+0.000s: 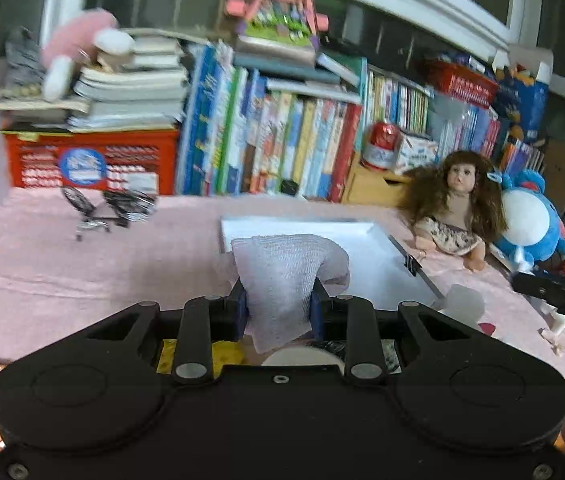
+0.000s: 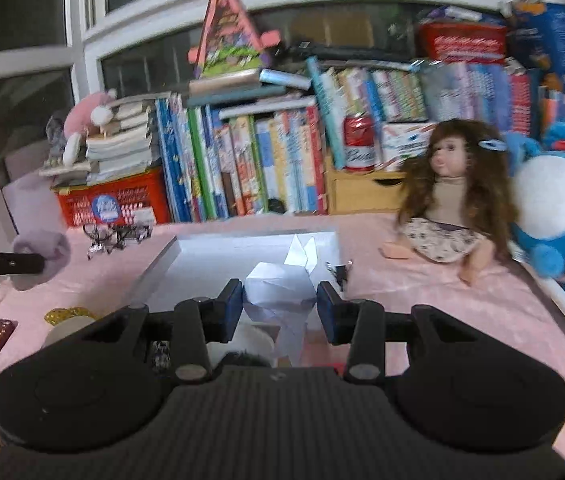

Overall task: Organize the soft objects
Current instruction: 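Carry both items to the white tray and open both grippers to release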

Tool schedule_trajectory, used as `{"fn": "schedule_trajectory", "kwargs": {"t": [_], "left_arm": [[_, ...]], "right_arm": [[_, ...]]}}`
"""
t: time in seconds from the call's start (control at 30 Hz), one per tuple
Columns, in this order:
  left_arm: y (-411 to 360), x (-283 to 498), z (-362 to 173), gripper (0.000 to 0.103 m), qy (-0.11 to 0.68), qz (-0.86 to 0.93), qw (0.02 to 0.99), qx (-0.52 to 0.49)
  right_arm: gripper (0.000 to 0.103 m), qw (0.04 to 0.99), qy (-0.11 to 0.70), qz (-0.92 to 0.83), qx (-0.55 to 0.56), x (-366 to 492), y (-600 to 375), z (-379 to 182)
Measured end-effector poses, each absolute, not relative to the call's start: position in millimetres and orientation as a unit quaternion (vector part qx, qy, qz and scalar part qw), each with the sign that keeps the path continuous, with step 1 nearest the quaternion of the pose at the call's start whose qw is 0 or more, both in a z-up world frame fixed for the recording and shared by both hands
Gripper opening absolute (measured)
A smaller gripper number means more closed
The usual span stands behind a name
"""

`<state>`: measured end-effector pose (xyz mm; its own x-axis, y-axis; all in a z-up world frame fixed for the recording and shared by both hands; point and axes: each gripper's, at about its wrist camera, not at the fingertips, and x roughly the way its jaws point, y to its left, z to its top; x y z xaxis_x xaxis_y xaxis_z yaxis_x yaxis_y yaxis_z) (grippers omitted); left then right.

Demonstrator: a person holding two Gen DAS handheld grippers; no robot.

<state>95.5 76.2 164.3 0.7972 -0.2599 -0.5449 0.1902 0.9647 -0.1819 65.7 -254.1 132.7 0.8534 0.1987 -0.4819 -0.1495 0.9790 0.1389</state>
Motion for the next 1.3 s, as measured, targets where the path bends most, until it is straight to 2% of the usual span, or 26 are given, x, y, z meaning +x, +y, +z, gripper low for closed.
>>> {"fn": "schedule_trajectory", "kwargs": {"t": [0.23, 0.6, 1.17, 1.23, 1.3], "left_arm": [[46, 189, 150, 0.028, 0.398, -0.160, 0.901, -0.074], [18, 299, 83, 0.028, 0.506, -0.130, 0.849, -0.081], [5, 330, 47, 0.030, 0.546, -0.121, 0.826, -0.070], [3, 331, 46, 0.031, 0.545, -0.120, 0.827, -0.068], [2, 332, 47, 0.034, 0.542, -0.125, 0.828, -0.067]], "right_arm": [[0.047, 0.924, 0.362, 0.116, 0.039, 155, -236, 119], [0.047, 0.874, 0.474, 0.100, 0.023, 248, -214, 68], [0.047, 0.838, 0.540, 0.082, -0.001, 288, -199, 29], [0.050, 0.836, 0.542, 0.083, -0.003, 288, -199, 28], [0.058, 0.836, 0.542, 0.083, -0.005, 289, -198, 29]]}}
